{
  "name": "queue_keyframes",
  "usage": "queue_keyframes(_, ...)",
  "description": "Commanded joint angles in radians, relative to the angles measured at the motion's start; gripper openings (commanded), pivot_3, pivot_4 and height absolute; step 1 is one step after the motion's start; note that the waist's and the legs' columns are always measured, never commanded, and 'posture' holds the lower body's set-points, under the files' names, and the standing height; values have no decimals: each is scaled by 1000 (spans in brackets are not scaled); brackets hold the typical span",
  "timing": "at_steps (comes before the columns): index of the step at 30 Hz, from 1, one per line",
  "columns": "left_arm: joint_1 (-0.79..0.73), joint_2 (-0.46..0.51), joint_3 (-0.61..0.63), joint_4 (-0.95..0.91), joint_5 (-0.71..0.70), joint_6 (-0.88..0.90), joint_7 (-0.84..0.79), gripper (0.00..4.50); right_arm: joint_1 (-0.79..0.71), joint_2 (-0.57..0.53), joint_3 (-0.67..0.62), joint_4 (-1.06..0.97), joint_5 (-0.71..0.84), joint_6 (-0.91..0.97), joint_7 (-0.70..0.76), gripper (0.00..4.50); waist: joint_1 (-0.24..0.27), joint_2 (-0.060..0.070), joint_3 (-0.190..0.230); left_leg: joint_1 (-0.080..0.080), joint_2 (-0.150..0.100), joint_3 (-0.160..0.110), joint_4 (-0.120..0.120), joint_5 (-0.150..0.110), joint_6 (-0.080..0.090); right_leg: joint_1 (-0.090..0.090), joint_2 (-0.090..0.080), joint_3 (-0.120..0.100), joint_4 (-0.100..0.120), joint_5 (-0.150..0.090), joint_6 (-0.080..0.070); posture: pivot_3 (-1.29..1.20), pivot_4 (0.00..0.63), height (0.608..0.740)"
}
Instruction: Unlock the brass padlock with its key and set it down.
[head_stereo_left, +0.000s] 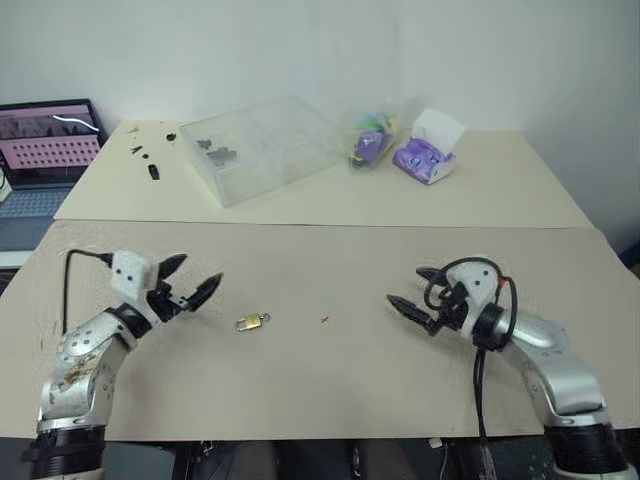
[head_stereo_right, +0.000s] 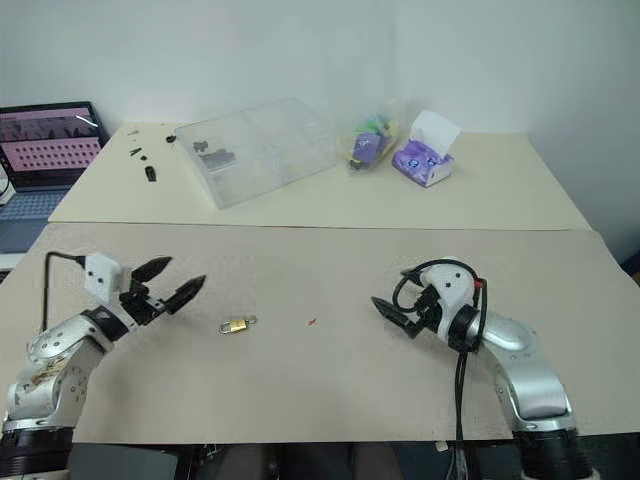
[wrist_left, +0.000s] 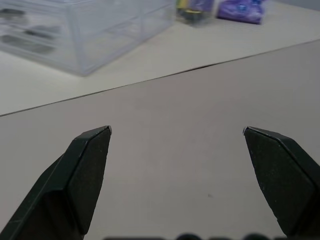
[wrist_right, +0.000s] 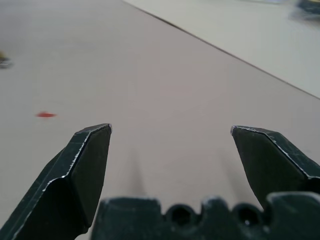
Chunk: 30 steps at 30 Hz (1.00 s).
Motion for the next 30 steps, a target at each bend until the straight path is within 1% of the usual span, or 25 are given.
queue_keyframes(1, 29, 116, -2, -124, -102, 106, -171, 4479, -13, -84, -4, -137, 170, 73, 188, 4500, 1, 0, 0, 0, 0, 0, 0, 0, 0, 0, 0, 0, 0, 0, 0, 0, 150, 740)
queue_keyframes(4, 90, 201, -12, -192, -161, 169, -299, 4479, -13, -138, 27, -193, 227, 96, 279, 4500, -1, 0, 1, -1, 1, 0, 0, 0, 0, -2, 0, 0, 0, -1, 0, 0, 150, 740)
queue_keyframes(5, 105, 220, -22, -203, -162, 172, -329, 4479, -18, -145, 36, -205, 242, 104, 294, 4500, -1, 0, 1, -1, 1, 0, 0, -1, 0, -1, 0, 0, 0, -2, 0, 0, 150, 740)
queue_keyframes(7, 115, 231, -57, -180, -122, 139, -367, 4479, -26, -148, 60, -238, 257, 117, 305, 4500, 2, 0, 1, -1, 1, 0, 0, -1, 0, -2, -1, 0, 0, -3, 1, 0, 150, 740)
queue_keyframes(10, 63, 203, -113, -93, -46, 64, -382, 4479, -35, -138, 82, -267, 259, 130, 285, 4500, 8, 1, 1, -2, 1, 0, 0, -2, -1, -4, -1, 0, 0, -3, 1, 0, 150, 740)
queue_keyframes(12, 8, 165, -152, -23, 3, 13, -375, 4479, -42, -130, 85, -275, 261, 137, 264, 4500, 16, 1, 1, -2, 0, -1, 0, -3, -4, -4, -1, -1, 0, -3, 1, 0, 150, 740)
queue_keyframes(15, -60, 103, -195, 91, 81, -86, -357, 4479, -44, -125, 78, -288, 269, 149, 239, 4500, 21, 0, 1, -5, 0, 0, 1, -3, -4, -5, -1, -1, 0, -2, 1, 0, 150, 740)
queue_keyframes(18, -111, 51, -244, 182, 143, -176, -367, 4479, -32, -129, 68, -308, 269, 158, 207, 4500, 21, 0, 1, -7, 0, 0, 2, -1, 0, -6, -1, -1, 0, 0, 0, 0, 150, 740)
queue_keyframes(21, -130, 36, -277, 241, 186, -238, -393, 4479, -13, -134, 60, -331, 277, 165, 185, 4500, 18, -1, 0, -9, 0, 0, 2, -1, 1, -8, 0, -1, 0, 2, -4, 0, 150, 740)
queue_keyframes(23, -142, 30, -298, 278, 206, -248, -403, 4479, -1, -134, 53, -346, 281, 172, 166, 4500, 19, 0, 0, -12, -1, -1, 2, -1, 1, -10, 0, -1, 2, 5, 1, 0, 150, 740)
queue_keyframes(24, -149, 26, -305, 300, 220, -271, -409, 4479, 5, -134, 50, -353, 282, 174, 157, 4500, 20, 0, 0, -12, -1, -1, 2, -1, 1, -11, 0, -1, 2, 5, 2, 0, 150, 740)
queue_keyframes(30, -202, 10, -328, 376, 252, -264, -404, 4479, 39, -131, 29, -382, 290, 178, 111, 4500, 25, 1, 0, -11, -1, -2, 5, 0, 1, -9, 0, -1, 2, 2, 6, 0, 150, 740)
